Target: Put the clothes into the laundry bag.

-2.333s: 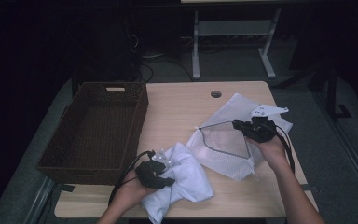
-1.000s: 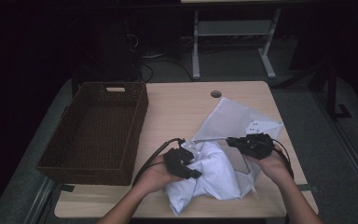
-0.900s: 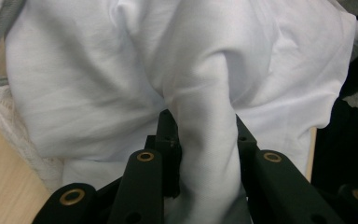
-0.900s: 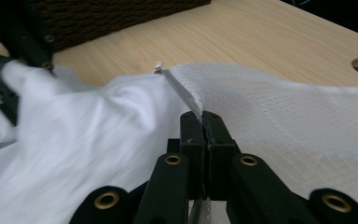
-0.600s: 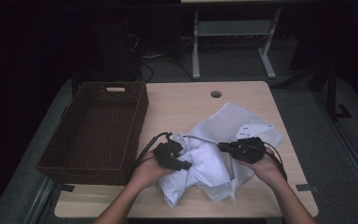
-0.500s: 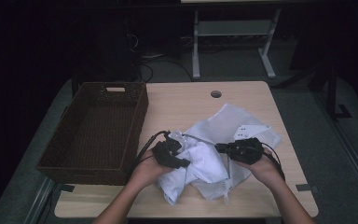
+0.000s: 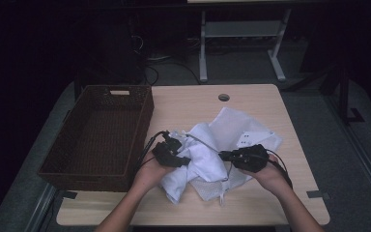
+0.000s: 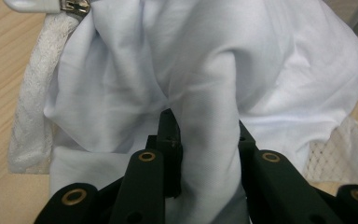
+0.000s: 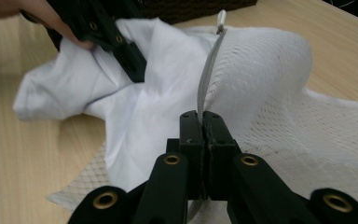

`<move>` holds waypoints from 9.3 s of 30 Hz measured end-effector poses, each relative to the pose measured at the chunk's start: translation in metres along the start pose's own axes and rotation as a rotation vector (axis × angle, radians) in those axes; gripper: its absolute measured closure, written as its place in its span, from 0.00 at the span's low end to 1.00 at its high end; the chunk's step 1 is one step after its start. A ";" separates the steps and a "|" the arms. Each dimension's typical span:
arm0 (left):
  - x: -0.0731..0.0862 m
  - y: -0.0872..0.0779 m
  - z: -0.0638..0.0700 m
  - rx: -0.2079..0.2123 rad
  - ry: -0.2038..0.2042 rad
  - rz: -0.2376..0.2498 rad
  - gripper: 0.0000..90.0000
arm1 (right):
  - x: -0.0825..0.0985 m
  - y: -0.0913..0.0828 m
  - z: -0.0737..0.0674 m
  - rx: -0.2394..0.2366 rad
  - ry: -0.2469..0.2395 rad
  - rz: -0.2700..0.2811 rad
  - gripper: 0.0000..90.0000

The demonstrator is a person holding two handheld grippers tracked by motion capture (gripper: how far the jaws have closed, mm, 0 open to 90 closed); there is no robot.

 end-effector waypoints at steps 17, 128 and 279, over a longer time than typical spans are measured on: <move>0.004 -0.002 -0.011 -0.039 -0.032 0.015 0.81 | 0.031 0.009 0.003 0.005 0.014 -0.081 0.94; -0.026 0.032 0.053 0.035 0.068 0.181 0.89 | -0.021 0.002 0.005 0.049 0.006 0.055 0.97; -0.011 0.080 0.070 0.113 0.152 0.067 0.91 | 0.110 -0.048 0.009 0.153 0.072 -0.155 0.98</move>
Point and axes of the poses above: each handheld gripper's, and its own axes: y roughly forward along the jaws, x roughly out of its underside, z roughly to its right, the point moved 9 cm from there along y, roughly forward along the jaws, and after that the axes turned 11 degrees about x, right-handed, at the moved point
